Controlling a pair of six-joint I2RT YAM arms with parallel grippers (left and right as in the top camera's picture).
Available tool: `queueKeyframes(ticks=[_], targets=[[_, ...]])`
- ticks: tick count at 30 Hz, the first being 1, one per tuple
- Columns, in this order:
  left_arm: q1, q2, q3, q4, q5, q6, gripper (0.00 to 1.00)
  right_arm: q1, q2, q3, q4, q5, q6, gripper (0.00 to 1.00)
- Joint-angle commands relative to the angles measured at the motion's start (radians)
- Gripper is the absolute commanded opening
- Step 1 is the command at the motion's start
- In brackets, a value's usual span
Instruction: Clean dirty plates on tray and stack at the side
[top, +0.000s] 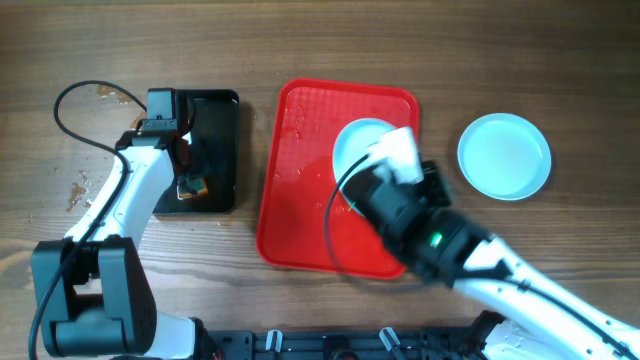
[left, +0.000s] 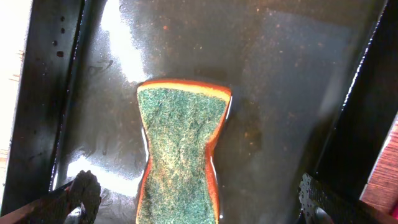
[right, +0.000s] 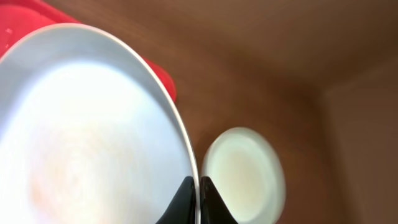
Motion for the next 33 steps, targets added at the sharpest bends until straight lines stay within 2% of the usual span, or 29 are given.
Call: queueKeyframes(ticks=[1, 4, 7, 10, 12, 17, 18, 19, 20, 22, 25, 28, 30, 33], targets=[[0.003, -0.003, 0.003, 0.001, 0.007, 0.009, 1.0, -0.311, -0.053, 0.005, -0.003, -0.473, 0.189, 0.04], [0.003, -0.003, 0.003, 0.001, 0.007, 0.009, 1.0, -0.657, -0.068, 0.005, 0.0, -0.81, 0.204, 0.04], [0.003, -0.003, 0.002, 0.001, 0.007, 0.009, 1.0, -1.051, -0.023, 0.005, 0.001, -1.015, 0.147, 0.04], [0.003, -0.003, 0.003, 0.001, 0.007, 0.009, 1.0, -1.268, 0.076, 0.005, 0.006, -1.023, 0.126, 0.04], [0.003, -0.003, 0.003, 0.001, 0.007, 0.009, 1.0, -1.359, 0.278, 0.005, 0.058, -1.031, 0.129, 0.04], [0.003, -0.003, 0.003, 0.001, 0.007, 0.009, 1.0, -1.363, 0.382, 0.005, 0.134, -1.027, 0.144, 0.04], [0.003, -0.003, 0.002, 0.001, 0.007, 0.009, 1.0, -1.363, 0.382, 0.005, 0.161, -1.04, 0.131, 0.15], [0.003, -0.003, 0.003, 0.001, 0.007, 0.009, 1.0, -1.363, 0.38, 0.006, 0.179, -1.101, 0.079, 0.54], [0.003, -0.003, 0.002, 0.001, 0.007, 0.009, 1.0, -1.363, 0.373, 0.009, 0.174, -1.155, 0.071, 0.6], [0.003, -0.003, 0.003, 0.002, 0.007, 0.009, 1.0, -1.361, 0.338, 0.01, 0.17, -1.285, 0.069, 0.66], [0.003, -0.003, 0.003, 0.002, 0.007, 0.009, 1.0, -1.336, 0.203, 0.01, 0.167, -1.455, 0.038, 0.66], [0.003, -0.003, 0.003, 0.003, 0.007, 0.009, 1.0, -1.233, 0.01, 0.01, 0.1, -1.497, -0.043, 0.67], [0.003, -0.003, 0.003, 0.004, 0.007, 0.009, 1.0, -1.105, -0.086, 0.01, 0.003, -1.408, -0.057, 0.66], [0.003, -0.003, 0.003, 0.003, 0.007, 0.009, 1.0, -0.899, -0.1, -0.013, -0.163, -1.216, -0.01, 0.59]])
